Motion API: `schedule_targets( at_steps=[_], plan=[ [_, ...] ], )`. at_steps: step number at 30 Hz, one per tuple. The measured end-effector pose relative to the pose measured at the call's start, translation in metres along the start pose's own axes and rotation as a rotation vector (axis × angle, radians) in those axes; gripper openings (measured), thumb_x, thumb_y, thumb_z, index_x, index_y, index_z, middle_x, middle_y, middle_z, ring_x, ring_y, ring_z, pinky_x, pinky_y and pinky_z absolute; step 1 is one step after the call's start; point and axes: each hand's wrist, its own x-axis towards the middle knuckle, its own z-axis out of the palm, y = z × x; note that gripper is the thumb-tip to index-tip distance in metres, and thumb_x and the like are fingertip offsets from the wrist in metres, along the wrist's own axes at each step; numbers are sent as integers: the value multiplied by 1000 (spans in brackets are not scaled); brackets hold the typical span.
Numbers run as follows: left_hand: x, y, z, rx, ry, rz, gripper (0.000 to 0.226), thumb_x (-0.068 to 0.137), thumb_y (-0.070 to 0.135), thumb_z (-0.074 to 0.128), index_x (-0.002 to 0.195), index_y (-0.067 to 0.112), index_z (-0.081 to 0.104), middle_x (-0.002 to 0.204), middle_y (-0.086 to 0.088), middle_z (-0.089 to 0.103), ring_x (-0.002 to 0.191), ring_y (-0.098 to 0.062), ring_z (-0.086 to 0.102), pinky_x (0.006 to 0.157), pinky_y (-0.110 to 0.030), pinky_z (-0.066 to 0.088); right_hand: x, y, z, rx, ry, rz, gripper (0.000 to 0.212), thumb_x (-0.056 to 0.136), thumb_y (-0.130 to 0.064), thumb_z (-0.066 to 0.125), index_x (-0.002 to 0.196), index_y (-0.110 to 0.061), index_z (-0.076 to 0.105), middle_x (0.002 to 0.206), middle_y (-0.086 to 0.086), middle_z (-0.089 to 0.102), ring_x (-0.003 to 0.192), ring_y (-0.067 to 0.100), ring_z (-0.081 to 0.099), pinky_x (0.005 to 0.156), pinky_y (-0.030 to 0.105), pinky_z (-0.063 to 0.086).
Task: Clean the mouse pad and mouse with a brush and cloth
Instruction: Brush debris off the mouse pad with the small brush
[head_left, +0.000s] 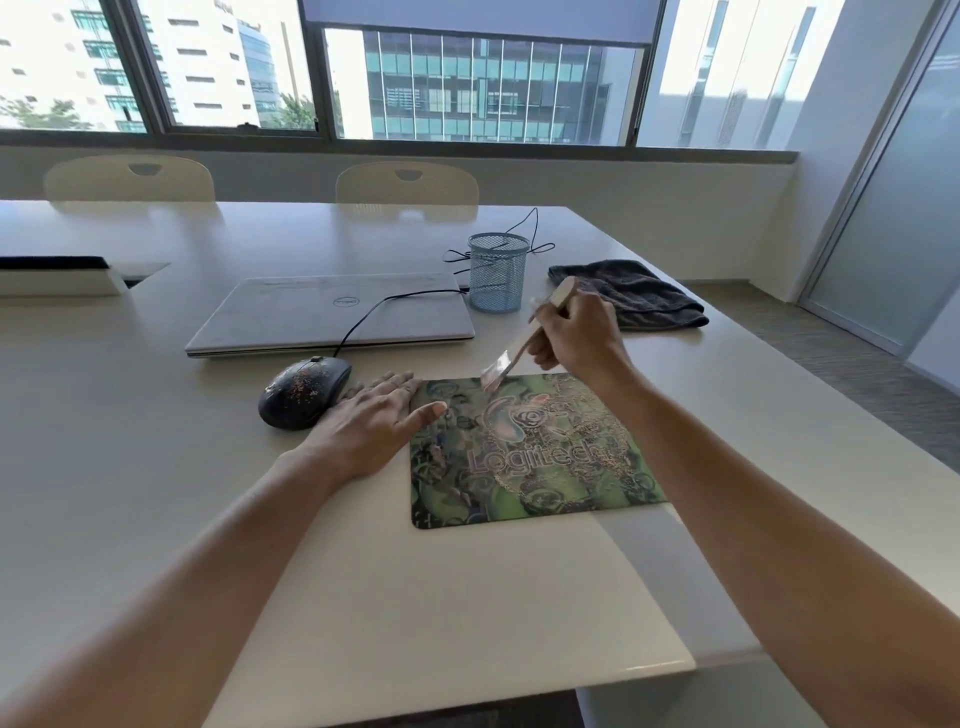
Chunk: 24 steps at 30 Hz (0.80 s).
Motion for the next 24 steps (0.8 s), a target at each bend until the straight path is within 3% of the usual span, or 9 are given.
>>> schedule_targets(
  at_steps=[4,7,10,12,15,17,20,24],
  plan=[
    [0,-2,2,19,-35,-12,84,80,70,13,148,21,13,157,5,8,144,-8,3,118,-31,3,-5,9,-3,-7,-12,58,31,95,-18,50,88,9,63,58,6,61,30,-1,51,38,11,46],
    [0,-2,2,16,-37,-12,93,72,74,8,148,22,12,157,6,8,144,-7,2,118,-32,3,-2,16,-24,-158,49,42,29,95,-17,51,92,10,62,68,13,65,30,-4,51,36,10,44],
    [1,-2,3,19,-31,-9,96,68,76,6,148,23,12,157,6,7,144,-7,1,116,-30,1,3,17,-39,-374,136,-6,32,94,-20,48,88,7,65,75,19,70,47,11,63,50,25,53],
    [1,-2,3,17,-22,-2,96,69,76,7,148,22,12,157,6,7,144,-7,1,115,-29,0,5,13,-39,-379,164,-26,34,95,-20,48,88,8,65,75,22,70,60,24,68,60,38,57],
    [1,-3,4,11,-23,5,97,69,76,7,148,20,12,157,5,7,144,-7,1,115,-28,-1,2,5,-21,-93,80,19,31,95,-18,50,92,10,62,65,14,65,37,3,58,44,20,54],
    [1,-3,4,12,-22,8,97,70,75,7,148,20,12,157,4,7,144,-8,1,116,-29,0,-1,4,-10,25,18,57,30,95,-17,51,90,10,63,60,11,63,31,2,54,39,16,49],
    [1,-2,3,16,-19,12,97,70,75,7,148,19,13,157,4,8,144,-8,2,116,-30,1,-5,12,-12,-11,1,76,29,94,-16,51,91,10,63,58,6,61,31,0,53,38,13,47],
    [1,-2,4,19,-16,16,96,70,75,7,148,19,14,157,4,8,144,-8,3,116,-29,1,-2,23,-39,-218,82,41,30,94,-18,51,91,9,63,68,15,66,30,-4,51,39,11,47]
  ],
)
